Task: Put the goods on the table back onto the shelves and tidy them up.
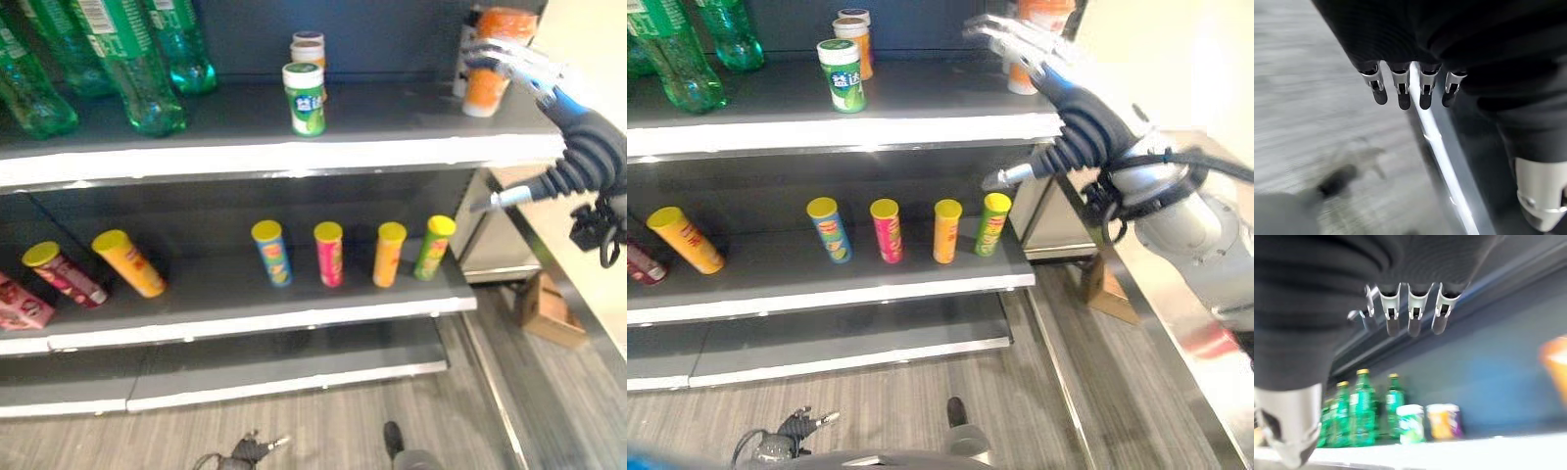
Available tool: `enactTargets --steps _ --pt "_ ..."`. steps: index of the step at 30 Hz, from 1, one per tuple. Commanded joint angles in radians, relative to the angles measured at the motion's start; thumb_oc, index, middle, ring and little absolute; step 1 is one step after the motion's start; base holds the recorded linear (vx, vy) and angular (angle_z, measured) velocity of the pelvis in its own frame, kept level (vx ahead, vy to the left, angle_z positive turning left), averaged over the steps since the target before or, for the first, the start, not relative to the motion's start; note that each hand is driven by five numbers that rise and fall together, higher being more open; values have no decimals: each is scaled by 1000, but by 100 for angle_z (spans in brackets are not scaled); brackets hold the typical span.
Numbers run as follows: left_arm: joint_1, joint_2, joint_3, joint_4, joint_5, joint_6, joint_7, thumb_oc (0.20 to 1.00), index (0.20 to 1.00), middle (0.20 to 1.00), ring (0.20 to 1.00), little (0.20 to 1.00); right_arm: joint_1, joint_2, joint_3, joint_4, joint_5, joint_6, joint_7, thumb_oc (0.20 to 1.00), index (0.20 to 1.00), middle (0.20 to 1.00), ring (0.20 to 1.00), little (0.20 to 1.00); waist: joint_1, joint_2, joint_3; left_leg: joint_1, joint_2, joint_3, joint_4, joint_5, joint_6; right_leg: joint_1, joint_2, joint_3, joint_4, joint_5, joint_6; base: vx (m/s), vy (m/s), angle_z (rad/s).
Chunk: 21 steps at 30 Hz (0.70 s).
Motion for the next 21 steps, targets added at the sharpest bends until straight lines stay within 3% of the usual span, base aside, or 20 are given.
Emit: enactTargets --steps 1,5,6,7,9,10,15,17,21 --pt "-20 74 10 19 29 -15 -25 1000 1000 1000 1000 1000 -62 19 -98 72 -28 -4 -12 1000 1000 1000 1000 1000 36 22 81 -12 64 -7 14 -62 -19 21 -36 -58 211 -225 54 -74 28 -126" --pt "-12 79 11 5 33 -14 -28 1000 1000 1000 1000 1000 1 32 -165 67 -34 2 -17 1000 1000 1000 1000 1000 38 30 80 -16 81 26 14 -55 -17 24 -57 -85 220 -225 44 -29 -15 -91" --pt "-1 77 16 -13 33 -13 -33 1000 1000 1000 1000 1000 69 29 -243 105 -46 14 -39 1000 1000 1000 1000 1000 37 33 74 -20 100 69 22 -56 -22 45 -109 -128 218 -217 36 -31 -55 -76" --pt "-2 78 14 -13 33 -13 -33 1000 1000 1000 1000 1000 75 30 -249 103 -46 14 -39 1000 1000 1000 1000 1000 40 33 72 -23 100 70 21 -52 -22 42 -109 -127 215 -212 35 -8 -95 -66" --pt "5 78 14 -24 39 -17 -38 1000 1000 1000 1000 1000 134 23 -333 124 -47 21 -57 1000 1000 1000 1000 1000 36 20 53 -22 105 94 27 -61 -28 55 -142 -142 196 -170 49 59 -153 -60" --pt "3 78 17 -40 36 -19 -42 1000 1000 1000 1000 1000 208 17 -437 153 -46 35 -85 1000 1000 1000 1000 1000 26 6 36 -29 111 103 33 -63 -38 59 -144 -137 154 -142 60 92 -202 -45" --pt "9 74 23 -61 20 -22 -37 1000 1000 1000 1000 1000 359 38 -635 215 -43 67 -142 1000 1000 1000 1000 1000 20 -10 -1 -39 129 105 58 -62 -66 117 -117 -146 42 -188 64 57 -160 -26" --pt "7 70 21 -59 17 -20 -35 1000 1000 1000 1000 1000 385 44 -660 222 -44 70 -149 1000 1000 1000 1000 1000 22 -9 -6 -41 135 105 58 -55 -71 119 -111 -147 33 -189 61 21 -128 -18" --pt "16 52 27 -62 17 -14 -33 1000 1000 1000 1000 1000 480 99 -773 272 -41 90 -194 1000 1000 1000 1000 1000 9 15 -10 -39 176 90 63 -33 -95 142 -65 -158 20 -237 30 17 -186 -2"
